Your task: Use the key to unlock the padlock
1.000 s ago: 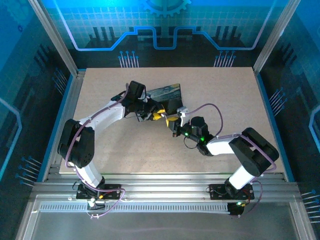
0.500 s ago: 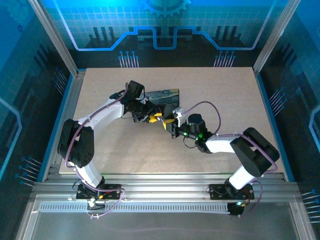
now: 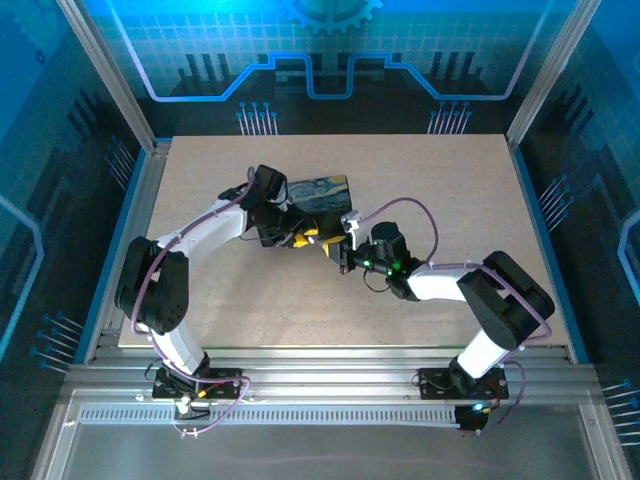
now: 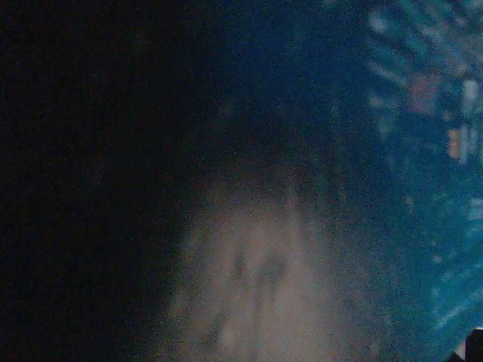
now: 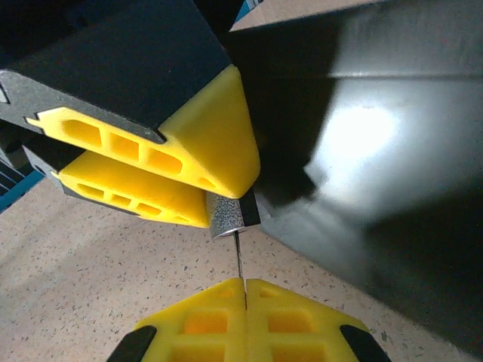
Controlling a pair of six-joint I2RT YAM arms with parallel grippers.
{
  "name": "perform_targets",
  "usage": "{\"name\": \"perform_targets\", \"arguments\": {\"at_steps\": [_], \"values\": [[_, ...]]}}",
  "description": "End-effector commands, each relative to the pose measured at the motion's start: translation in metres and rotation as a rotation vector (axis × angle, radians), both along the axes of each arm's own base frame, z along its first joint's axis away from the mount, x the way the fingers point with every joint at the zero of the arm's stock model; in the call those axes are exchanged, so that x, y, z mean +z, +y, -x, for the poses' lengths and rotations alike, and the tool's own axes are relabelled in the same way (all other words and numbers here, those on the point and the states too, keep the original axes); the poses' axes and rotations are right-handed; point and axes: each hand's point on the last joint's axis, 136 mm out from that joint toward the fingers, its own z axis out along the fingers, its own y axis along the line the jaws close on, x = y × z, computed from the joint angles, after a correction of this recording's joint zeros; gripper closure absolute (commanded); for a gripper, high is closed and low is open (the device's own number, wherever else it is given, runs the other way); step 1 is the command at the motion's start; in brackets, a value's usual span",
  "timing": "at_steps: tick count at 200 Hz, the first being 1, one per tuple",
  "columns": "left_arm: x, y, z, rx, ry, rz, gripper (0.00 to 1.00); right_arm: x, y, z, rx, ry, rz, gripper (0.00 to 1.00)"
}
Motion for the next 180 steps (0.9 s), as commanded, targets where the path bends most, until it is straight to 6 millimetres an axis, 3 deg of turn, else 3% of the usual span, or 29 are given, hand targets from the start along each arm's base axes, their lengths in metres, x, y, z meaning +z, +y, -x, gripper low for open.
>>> {"name": "perform_targets", "arguments": {"at_steps": [1,51,180], "values": [[0.001,-0.011,0.012,0.009,0.086,0.105,0.96,0.031,0.022,-0.007,0.023,-0.086,-0.092,1.00],[0.002,-0.002,0.015,0.012,0.096,0.113,0.96,0.031,0.009,-0.018,-0.052,-0.092,-0.150,1.00],[-0.006,0.002,0.016,0.035,0.135,0.154,0.97,0.038,0.010,-0.018,-0.042,-0.114,-0.290,1.00]]}}
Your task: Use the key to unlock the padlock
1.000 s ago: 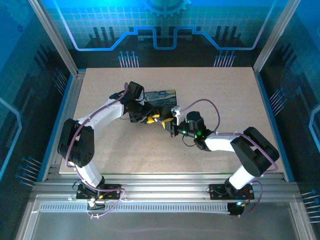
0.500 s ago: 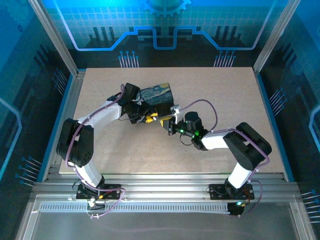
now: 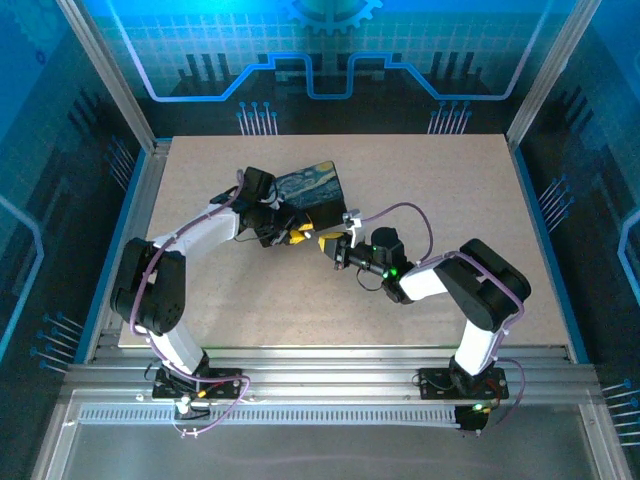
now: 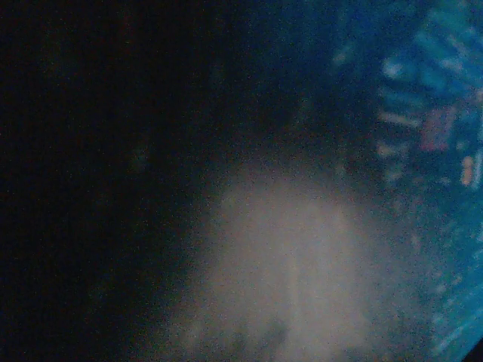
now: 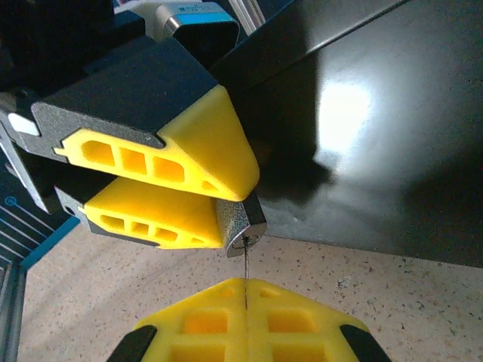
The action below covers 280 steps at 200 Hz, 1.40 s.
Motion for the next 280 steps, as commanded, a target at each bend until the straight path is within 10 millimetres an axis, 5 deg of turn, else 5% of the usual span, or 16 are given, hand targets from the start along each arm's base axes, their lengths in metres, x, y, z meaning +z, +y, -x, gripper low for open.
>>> {"name": "perform_targets", "arguments": {"at_steps": [1,120,280], "values": [[-0.008,-0.009,0.031,-0.041,0.155,0.070,0.97,0.033,0.000,-0.005,-0.005,-0.106,-0.107,1.00],[-0.006,0.004,0.028,0.017,0.168,0.131,0.97,0.041,0.007,-0.010,0.019,-0.064,-0.219,1.00],[-0.004,0.011,0.014,0.120,0.158,0.209,0.98,0.020,0.008,-0.013,0.009,0.005,-0.243,1.00]]}}
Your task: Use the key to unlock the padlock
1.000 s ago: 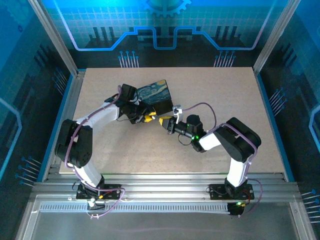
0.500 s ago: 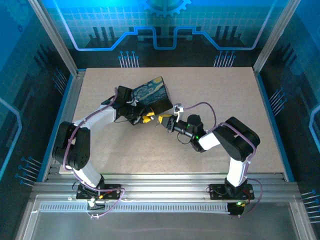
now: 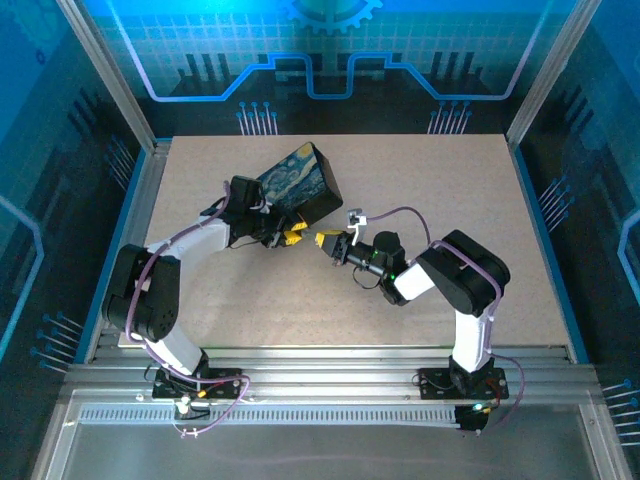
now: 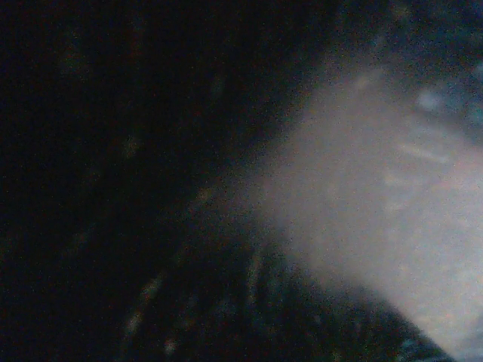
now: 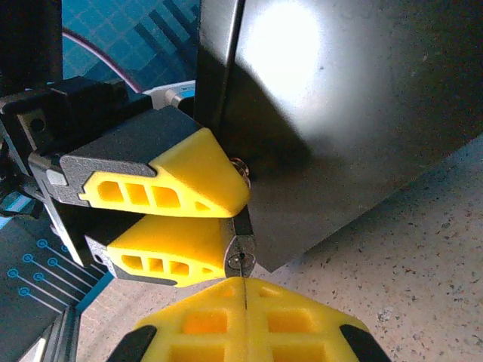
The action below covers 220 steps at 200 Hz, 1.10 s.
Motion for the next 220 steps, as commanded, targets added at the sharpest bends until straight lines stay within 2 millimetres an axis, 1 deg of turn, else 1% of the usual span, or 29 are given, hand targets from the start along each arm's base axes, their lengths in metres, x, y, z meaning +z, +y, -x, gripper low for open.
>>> {"name": "perform_targets", "arguments": {"at_steps": [1,39,66,100,124,166,196,206,220], "values": [[-0.003,-0.004,0.016,-0.004,0.127,0.074,0.98,0.017,0.003,-0.005,0.002,-0.050,-0.051,1.00],[-0.004,-0.002,0.020,-0.014,0.130,0.049,0.98,0.020,0.003,-0.006,0.002,-0.051,-0.058,1.00],[-0.006,-0.001,0.020,0.000,0.138,0.056,0.98,0.023,0.010,-0.003,0.022,-0.040,-0.072,1.00],[-0.009,-0.001,0.019,0.017,0.142,0.061,0.99,0.012,0.018,-0.003,0.021,-0.007,-0.067,1.00],[-0.009,-0.001,0.018,0.033,0.145,0.075,0.98,0.005,0.019,-0.005,0.010,0.021,-0.077,1.00],[-0.009,-0.002,0.018,0.043,0.148,0.087,0.99,0.011,0.023,-0.002,0.011,0.017,-0.090,1.00],[-0.010,-0.001,0.020,0.039,0.149,0.077,0.99,0.010,0.031,-0.002,0.024,0.022,-0.095,1.00],[-0.012,0.001,0.022,0.035,0.153,0.063,0.99,0.005,0.029,-0.003,0.010,0.032,-0.089,1.00],[-0.013,0.003,0.024,0.031,0.149,0.047,0.99,-0.002,0.019,-0.003,-0.015,0.058,-0.077,1.00]]}}
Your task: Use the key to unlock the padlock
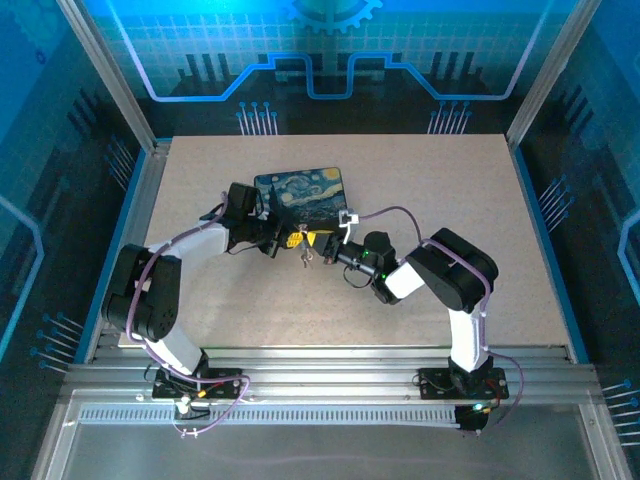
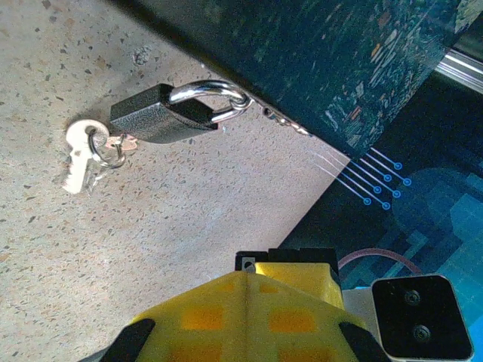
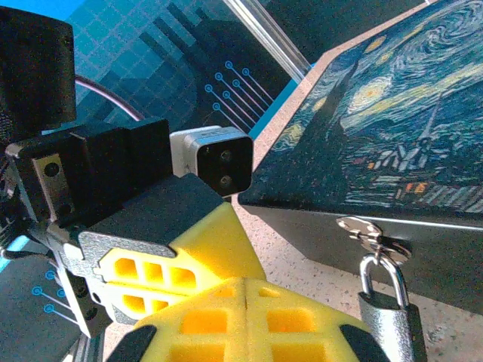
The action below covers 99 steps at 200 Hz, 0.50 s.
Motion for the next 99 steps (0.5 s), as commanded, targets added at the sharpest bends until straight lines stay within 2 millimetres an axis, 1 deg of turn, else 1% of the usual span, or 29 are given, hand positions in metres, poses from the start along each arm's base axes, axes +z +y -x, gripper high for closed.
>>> {"name": "perform_targets", "arguments": {"at_steps": [1,17,27,40,56,75,86,99], "values": [[0.001,0.000,0.011,-0.025,0.020,-0.004,0.99,-0.001,-0.005,-0.001,-0.030,0.003,-0.015,1.00],[0.002,0.005,0.012,-0.038,-0.003,-0.056,0.98,-0.007,-0.017,-0.001,-0.052,0.037,-0.001,1.00],[0.003,0.008,0.012,-0.044,-0.018,-0.081,0.96,-0.013,-0.021,-0.001,-0.051,0.068,0.026,1.00],[0.001,0.012,0.011,-0.053,-0.034,-0.120,0.86,-0.020,-0.024,0.002,-0.038,0.096,0.071,1.00],[-0.006,0.018,0.012,-0.068,-0.051,-0.177,0.76,-0.027,-0.030,0.006,-0.038,0.121,0.112,0.93],[-0.013,0.023,0.009,-0.075,-0.084,-0.236,0.65,-0.036,-0.043,0.008,-0.056,0.144,0.149,0.88],[-0.013,0.022,0.006,-0.086,-0.108,-0.269,0.60,-0.037,-0.051,0.009,-0.068,0.151,0.158,0.86],[-0.011,0.016,0.005,-0.113,-0.136,-0.303,0.53,-0.038,-0.059,0.009,-0.081,0.157,0.168,0.86]]}}
